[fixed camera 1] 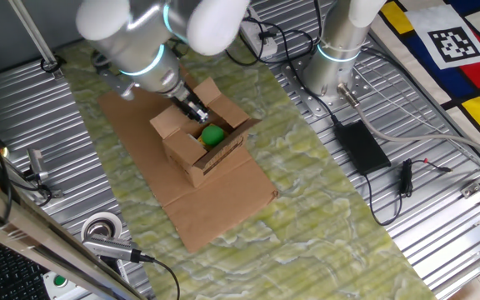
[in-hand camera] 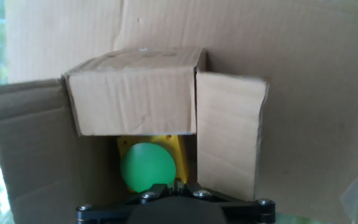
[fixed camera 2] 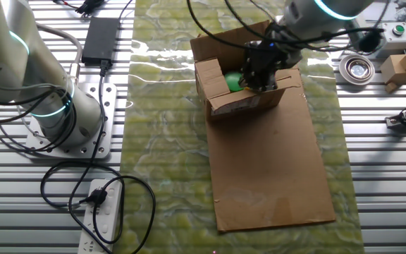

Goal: Open a box

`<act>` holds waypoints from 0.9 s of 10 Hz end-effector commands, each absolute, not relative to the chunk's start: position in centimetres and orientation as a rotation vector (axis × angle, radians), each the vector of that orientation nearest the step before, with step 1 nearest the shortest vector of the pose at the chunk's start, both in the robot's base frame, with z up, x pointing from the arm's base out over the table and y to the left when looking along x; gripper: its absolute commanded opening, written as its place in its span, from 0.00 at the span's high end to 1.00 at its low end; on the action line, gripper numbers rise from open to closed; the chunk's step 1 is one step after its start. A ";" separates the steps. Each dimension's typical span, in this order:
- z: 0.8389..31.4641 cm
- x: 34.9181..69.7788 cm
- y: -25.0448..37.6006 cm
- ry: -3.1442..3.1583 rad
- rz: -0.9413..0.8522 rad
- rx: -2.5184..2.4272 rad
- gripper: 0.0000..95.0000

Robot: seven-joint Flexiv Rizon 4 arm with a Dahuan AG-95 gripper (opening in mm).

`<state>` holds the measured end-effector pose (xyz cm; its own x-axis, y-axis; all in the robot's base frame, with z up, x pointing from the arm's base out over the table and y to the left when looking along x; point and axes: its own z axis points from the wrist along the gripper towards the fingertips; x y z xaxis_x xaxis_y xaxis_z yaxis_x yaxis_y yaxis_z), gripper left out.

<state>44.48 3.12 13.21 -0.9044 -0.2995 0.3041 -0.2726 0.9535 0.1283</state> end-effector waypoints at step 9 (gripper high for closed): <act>16.1 39.9 2.0 -2.668 -0.138 0.377 1.00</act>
<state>39.93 2.00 16.06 -0.8677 -0.2840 0.4080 -0.2409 0.9582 0.1546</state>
